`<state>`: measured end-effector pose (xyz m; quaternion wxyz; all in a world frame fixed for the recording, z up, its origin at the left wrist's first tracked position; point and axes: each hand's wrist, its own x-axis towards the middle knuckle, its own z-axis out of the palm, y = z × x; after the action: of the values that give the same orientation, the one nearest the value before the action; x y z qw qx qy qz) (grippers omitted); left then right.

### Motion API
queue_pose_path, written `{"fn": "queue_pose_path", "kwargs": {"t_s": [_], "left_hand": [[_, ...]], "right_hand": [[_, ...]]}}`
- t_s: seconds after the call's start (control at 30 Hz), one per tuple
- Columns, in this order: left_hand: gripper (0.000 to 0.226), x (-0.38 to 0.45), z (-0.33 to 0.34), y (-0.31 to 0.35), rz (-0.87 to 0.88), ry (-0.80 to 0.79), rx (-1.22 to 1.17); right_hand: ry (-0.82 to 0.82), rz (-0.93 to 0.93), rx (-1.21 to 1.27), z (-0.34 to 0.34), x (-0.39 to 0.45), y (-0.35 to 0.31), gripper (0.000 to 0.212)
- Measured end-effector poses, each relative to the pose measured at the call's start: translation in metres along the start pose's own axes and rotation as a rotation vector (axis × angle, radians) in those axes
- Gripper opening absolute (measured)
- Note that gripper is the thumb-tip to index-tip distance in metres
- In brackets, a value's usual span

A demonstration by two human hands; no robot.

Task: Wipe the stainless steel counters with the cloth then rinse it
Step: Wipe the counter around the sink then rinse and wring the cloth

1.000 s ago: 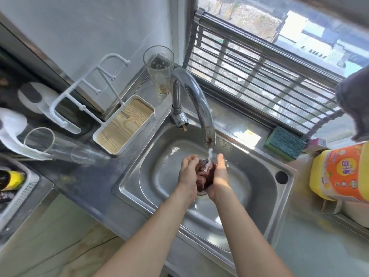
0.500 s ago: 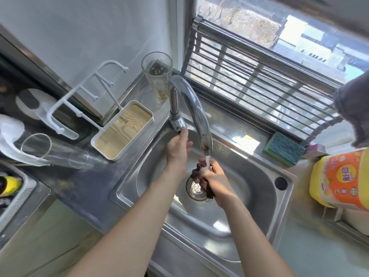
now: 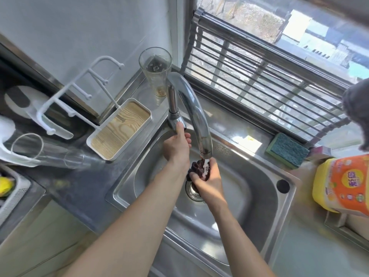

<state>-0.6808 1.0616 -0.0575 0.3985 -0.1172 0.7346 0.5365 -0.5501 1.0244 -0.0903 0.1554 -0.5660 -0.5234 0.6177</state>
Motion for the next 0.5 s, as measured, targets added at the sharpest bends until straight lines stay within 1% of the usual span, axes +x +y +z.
{"fn": "queue_pose_path", "kwargs": {"t_s": [0.07,0.13,0.17,0.2,0.27,0.3,0.33,0.37,0.4,0.47,0.5], "left_hand": [[0.038,0.0,-0.006,0.001,-0.015,-0.075,-0.026],[0.035,0.001,-0.016,-0.002,-0.041,-0.219,-0.019],[0.037,0.003,-0.021,-0.008,-0.033,-0.293,0.046],[0.038,0.004,-0.026,-0.015,-0.027,-0.332,0.121],[0.029,0.008,-0.037,-0.036,0.066,-0.308,0.318],[0.035,0.009,-0.044,-0.049,0.15,-0.303,0.438],[0.048,0.012,-0.051,-0.063,0.246,-0.327,0.551],[0.058,0.013,-0.058,-0.076,0.331,-0.398,0.614],[0.062,0.015,-0.062,-0.088,0.396,-0.51,0.623],[0.067,0.011,-0.066,-0.105,0.414,-0.743,0.6],[0.071,0.005,-0.067,-0.107,0.373,-0.82,0.602]], "right_hand": [[0.014,-0.008,0.027,-0.002,-0.003,-0.005,0.049],[-0.006,0.021,0.057,-0.003,-0.005,-0.009,0.037],[0.027,0.017,0.009,-0.005,-0.004,-0.007,0.034],[0.087,-0.022,-0.055,-0.005,-0.003,-0.006,0.035],[0.135,-0.065,-0.167,-0.007,-0.002,-0.004,0.038],[0.138,-0.092,-0.21,-0.008,-0.004,-0.006,0.034],[0.145,-0.127,-0.245,-0.008,-0.008,-0.01,0.027],[0.15,-0.159,-0.273,-0.009,-0.01,-0.012,0.021],[0.17,-0.175,-0.301,-0.01,-0.013,-0.015,0.016],[0.201,-0.221,-0.269,-0.009,-0.02,-0.023,0.014],[0.227,-0.22,-0.195,-0.009,-0.02,-0.022,0.014]]}}
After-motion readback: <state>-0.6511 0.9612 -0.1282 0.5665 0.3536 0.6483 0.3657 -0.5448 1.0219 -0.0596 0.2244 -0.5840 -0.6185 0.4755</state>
